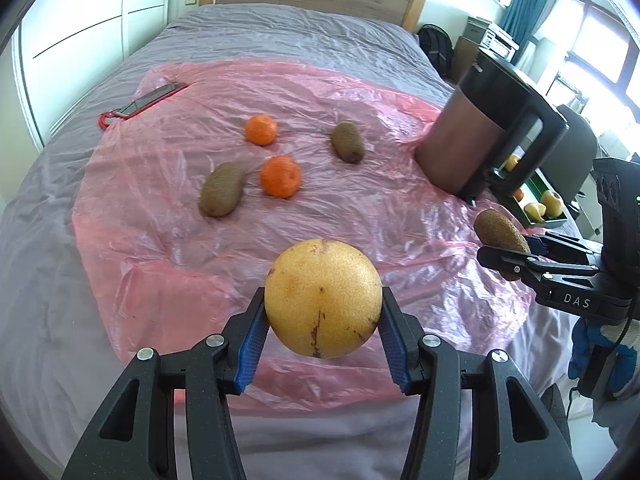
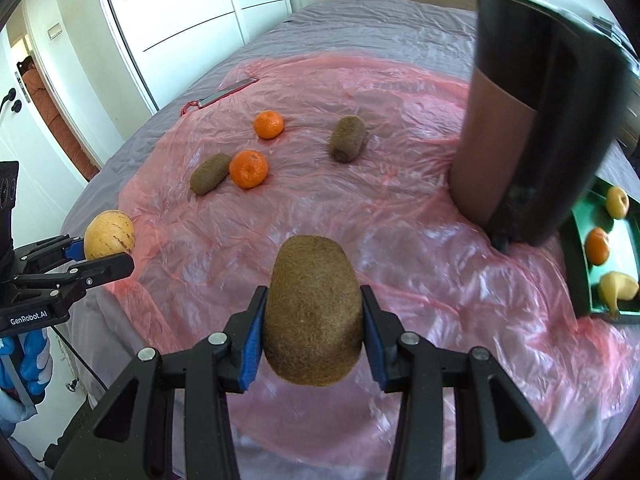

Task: Organize fruits
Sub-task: 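Carry the yellow pear and kiwi in both tools over the green tray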

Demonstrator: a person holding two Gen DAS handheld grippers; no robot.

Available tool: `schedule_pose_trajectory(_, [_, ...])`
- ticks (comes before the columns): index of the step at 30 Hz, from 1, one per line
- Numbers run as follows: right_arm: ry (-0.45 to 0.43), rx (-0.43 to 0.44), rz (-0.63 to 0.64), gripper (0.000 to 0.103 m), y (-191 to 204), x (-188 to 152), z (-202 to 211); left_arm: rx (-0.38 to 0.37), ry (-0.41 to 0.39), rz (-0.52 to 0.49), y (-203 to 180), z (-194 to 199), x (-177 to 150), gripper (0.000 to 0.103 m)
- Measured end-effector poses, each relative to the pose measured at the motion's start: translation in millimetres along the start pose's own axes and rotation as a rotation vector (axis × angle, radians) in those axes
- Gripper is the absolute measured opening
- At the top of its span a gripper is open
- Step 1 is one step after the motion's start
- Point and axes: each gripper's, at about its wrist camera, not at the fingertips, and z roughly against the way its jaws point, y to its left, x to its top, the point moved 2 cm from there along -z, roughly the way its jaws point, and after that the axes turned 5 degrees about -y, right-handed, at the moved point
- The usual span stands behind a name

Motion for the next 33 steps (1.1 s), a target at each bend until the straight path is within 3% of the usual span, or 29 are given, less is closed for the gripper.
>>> schedule_pose_trajectory(15, [-0.062, -0.082, -0.117, 0.048, -68.4, -41.1, 67.9, -0.099, 0.029, -0.121, -86.4, 5.7, -0.3, 0.047])
schedule_pose_trajectory(33, [-0.158, -0.211, -0.281, 0.048, -199.3, -73.7, 132.7, -0.252, 0.096, -0.277, -223.1, -30.3, 25.2, 0.047])
